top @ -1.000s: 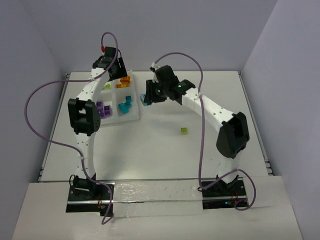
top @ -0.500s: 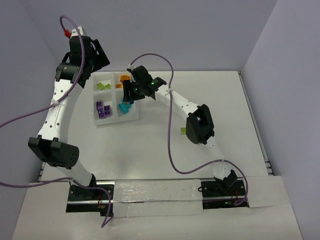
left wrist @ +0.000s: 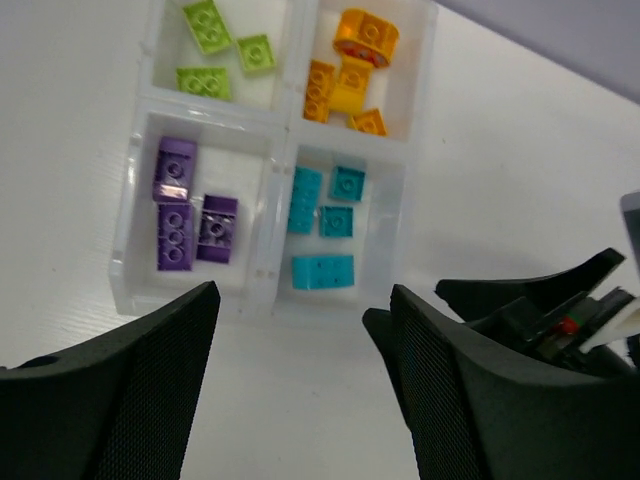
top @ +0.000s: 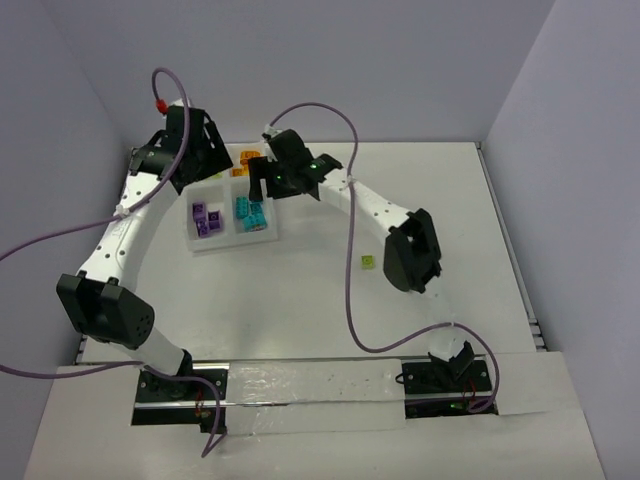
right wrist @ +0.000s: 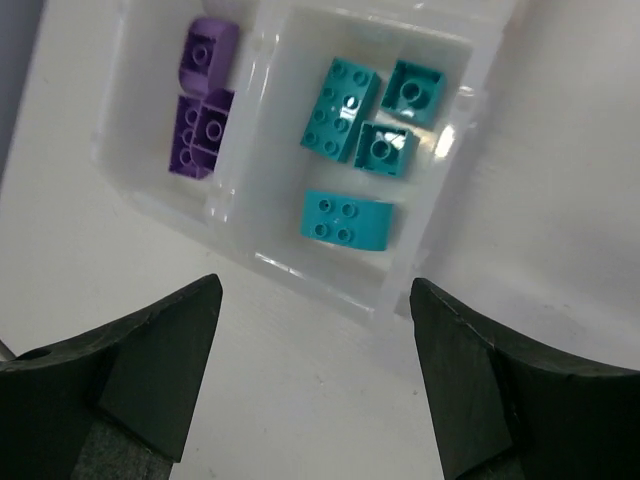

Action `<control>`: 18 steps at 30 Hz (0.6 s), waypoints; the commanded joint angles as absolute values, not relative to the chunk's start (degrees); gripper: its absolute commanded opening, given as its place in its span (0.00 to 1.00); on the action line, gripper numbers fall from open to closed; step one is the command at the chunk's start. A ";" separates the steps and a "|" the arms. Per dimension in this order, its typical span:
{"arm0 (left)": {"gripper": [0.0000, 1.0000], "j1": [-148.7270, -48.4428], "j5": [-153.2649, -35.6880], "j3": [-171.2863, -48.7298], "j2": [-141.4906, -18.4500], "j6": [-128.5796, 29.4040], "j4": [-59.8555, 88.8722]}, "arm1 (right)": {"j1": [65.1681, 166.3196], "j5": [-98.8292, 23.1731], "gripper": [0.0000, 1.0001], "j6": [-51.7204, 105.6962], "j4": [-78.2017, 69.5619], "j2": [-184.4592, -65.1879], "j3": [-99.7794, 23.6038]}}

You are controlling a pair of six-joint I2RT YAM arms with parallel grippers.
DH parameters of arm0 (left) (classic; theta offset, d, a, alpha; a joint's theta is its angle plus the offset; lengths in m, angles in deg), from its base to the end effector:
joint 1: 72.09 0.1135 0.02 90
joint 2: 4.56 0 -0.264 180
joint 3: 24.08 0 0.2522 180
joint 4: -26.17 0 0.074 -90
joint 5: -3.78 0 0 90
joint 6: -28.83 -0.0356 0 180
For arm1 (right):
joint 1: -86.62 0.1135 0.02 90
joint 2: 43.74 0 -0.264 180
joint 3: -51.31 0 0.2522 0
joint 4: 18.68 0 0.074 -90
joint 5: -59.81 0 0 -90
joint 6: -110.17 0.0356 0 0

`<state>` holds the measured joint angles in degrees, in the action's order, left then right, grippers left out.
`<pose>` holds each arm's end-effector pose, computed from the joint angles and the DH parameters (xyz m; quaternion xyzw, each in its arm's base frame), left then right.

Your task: Sort the legos into containers by color

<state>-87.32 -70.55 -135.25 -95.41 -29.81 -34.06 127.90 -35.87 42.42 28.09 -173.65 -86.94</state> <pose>0.3339 -0.0810 0.3956 -0.1831 0.8805 -0.0524 0.4340 0.3919 0.3488 0.2846 -0.1699 0.8834 0.2666 0.3459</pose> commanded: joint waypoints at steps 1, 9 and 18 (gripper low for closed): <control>0.75 -95.32 -69.75 -132.84 -93.14 -27.35 -34.44 | 123.06 -26.77 0.83 44.96 25.14 -151.31 -66.05; 0.75 -108.90 -68.02 -132.37 -98.33 -21.01 -33.23 | 110.08 -16.30 0.83 51.94 29.18 -124.25 -36.23; 0.76 -124.23 -63.84 -147.39 -119.12 -14.69 -37.57 | 94.71 -13.34 0.86 53.10 34.74 -105.21 -23.27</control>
<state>-118.69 -66.03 -139.54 -111.13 -17.93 -35.32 99.19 -15.13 52.14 32.68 -110.12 -26.19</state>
